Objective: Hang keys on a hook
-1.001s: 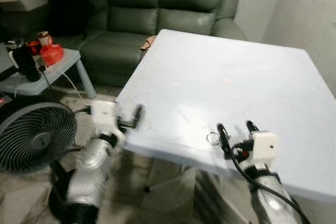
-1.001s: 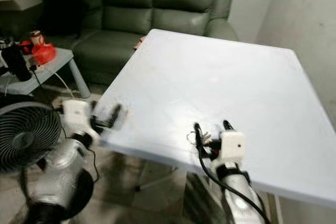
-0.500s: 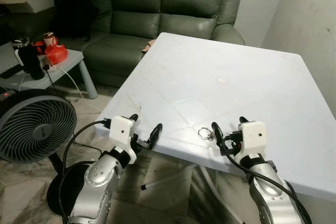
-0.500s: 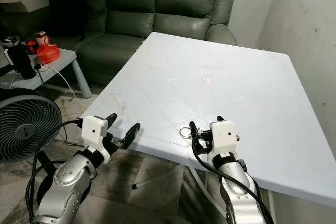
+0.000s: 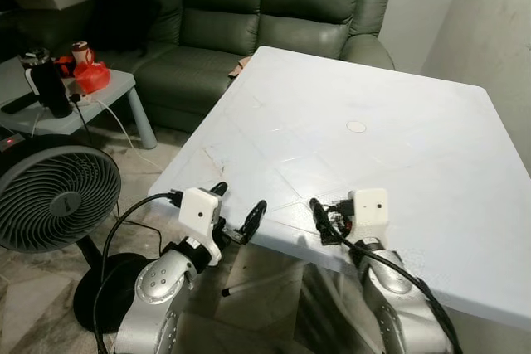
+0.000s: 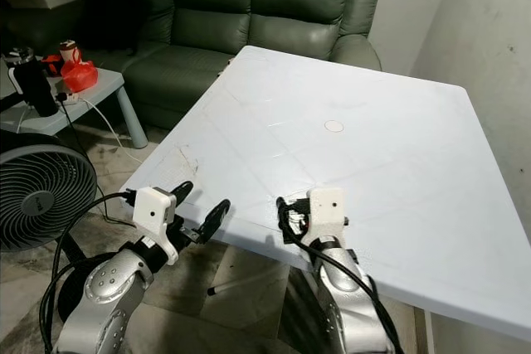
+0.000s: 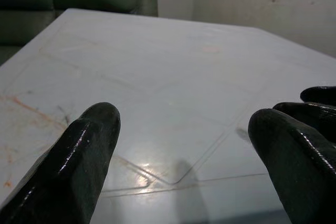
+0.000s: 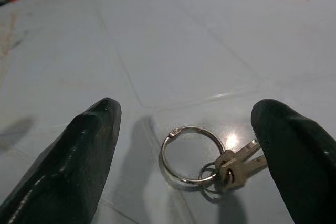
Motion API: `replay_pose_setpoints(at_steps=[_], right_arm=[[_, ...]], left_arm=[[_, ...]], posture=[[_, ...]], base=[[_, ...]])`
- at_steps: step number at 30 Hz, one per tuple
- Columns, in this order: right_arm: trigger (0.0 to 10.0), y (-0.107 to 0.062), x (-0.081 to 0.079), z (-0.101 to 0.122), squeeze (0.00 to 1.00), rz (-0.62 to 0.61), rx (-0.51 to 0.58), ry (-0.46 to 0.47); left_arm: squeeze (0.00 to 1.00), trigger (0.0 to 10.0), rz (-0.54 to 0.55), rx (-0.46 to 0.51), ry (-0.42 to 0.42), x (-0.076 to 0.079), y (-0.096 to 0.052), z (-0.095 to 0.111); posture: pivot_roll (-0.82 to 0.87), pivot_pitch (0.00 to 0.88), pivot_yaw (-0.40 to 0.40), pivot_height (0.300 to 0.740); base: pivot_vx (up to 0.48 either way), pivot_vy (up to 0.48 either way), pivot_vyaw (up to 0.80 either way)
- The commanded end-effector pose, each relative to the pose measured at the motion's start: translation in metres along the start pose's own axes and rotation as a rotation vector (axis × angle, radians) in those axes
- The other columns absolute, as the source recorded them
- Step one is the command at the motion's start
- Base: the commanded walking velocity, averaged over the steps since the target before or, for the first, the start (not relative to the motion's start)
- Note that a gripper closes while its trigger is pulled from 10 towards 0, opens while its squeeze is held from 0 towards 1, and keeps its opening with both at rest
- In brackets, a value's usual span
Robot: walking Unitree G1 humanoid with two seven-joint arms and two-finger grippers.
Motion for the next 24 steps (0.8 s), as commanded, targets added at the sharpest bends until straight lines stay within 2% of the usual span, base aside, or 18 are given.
replay_pose_setpoints(at_steps=[1,8,13,23,24], right_arm=[[10.0,0.003,0.002,-0.002,0.0,-0.03,-0.023,0.008],[10.0,0.003,-0.004,-0.011,0.0,-0.068,-0.068,0.024],[10.0,0.001,-0.001,-0.014,0.0,-0.093,-0.063,0.02],[10.0,-0.013,0.003,-0.026,0.0,-0.041,-0.078,-0.037],[9.4,-0.013,0.003,-0.026,0.0,-0.046,-0.078,-0.042]], left_arm=[[0.0,10.0,0.0,0.002,0.017,0.002,0.0,0.004],[0.0,10.0,0.007,0.001,0.015,0.002,0.0,0.005],[0.0,10.0,0.012,0.001,0.018,0.002,0.0,0.006],[0.0,10.0,0.016,0.003,0.024,0.0,0.002,0.008],[0.0,10.0,0.017,0.004,0.024,0.0,0.003,0.009]], posture=[[0.02,0.025,-0.045,0.74],[0.02,0.025,-0.045,0.74],[0.03,0.028,-0.045,0.74],[0.02,0.026,-0.039,0.74],[0.02,0.026,-0.039,0.74]], base=[[0.0,0.0,0.0],[0.0,0.0,0.0],[0.0,0.0,0.0],[0.0,0.0,0.0],[0.0,0.0,0.0]])
Point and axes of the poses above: a point about 5 cm out from each wrist's last joint towards the gripper, its own y axis pointing out of the wrist towards the gripper, its own z axis along the axis of the wrist's last joint, x = y × z, the point moved 5 cm from there along y, pointing out of the wrist towards the gripper, and after that the axes turned 9 degrees about -y, right-handed, at the moved point
